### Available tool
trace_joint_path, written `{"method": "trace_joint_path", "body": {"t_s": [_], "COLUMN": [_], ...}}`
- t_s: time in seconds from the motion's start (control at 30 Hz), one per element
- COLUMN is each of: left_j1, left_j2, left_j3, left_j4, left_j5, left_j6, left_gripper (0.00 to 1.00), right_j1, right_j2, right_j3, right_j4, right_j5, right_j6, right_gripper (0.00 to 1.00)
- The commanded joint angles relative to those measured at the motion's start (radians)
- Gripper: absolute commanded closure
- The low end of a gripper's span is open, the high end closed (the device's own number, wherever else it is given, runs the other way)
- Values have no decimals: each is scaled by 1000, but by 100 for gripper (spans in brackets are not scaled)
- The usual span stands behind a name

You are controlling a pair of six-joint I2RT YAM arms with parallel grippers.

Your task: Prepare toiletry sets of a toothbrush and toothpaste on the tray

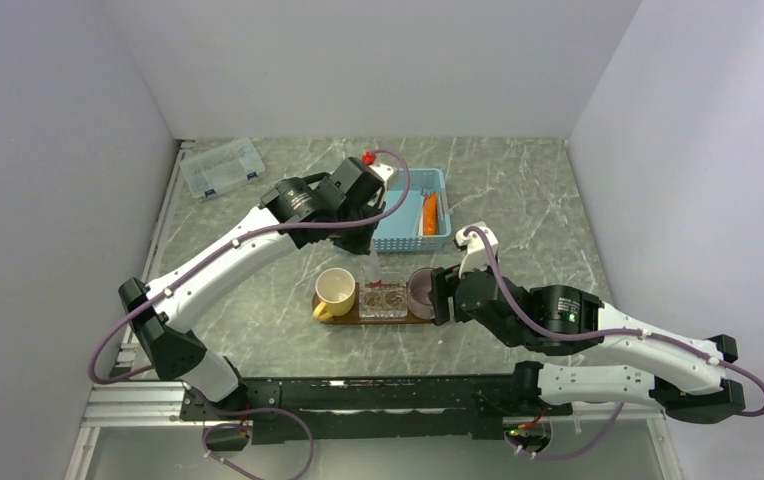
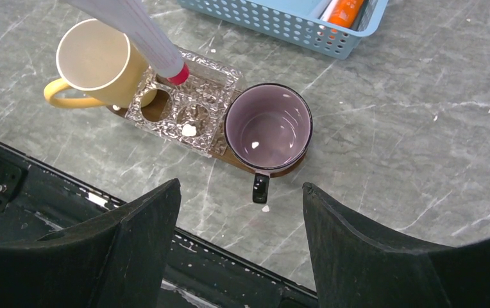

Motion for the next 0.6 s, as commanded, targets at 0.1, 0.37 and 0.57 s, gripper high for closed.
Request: {"method": "trace_joint_path", "body": {"t_s": [0.1,0.37,0.57], "left_j1": [-7,-25,-35], "left_j2": [1,5,-8], "left_j3": [3,-27,-47], "left_j4": [68,81,84], "left_j5": [-39,-83,-92], "left_j6": [15,13,6], "left_gripper": [100,100,100], "right_j1": [2,2,2], "right_j2": [-19,-15,-13], "right_j3": [-14,-18,-20], "right_j4": [13,11,13], "right_j5": [4,5,4], "right_j6": [13,16,17], "right_gripper": [28,27,27]}}
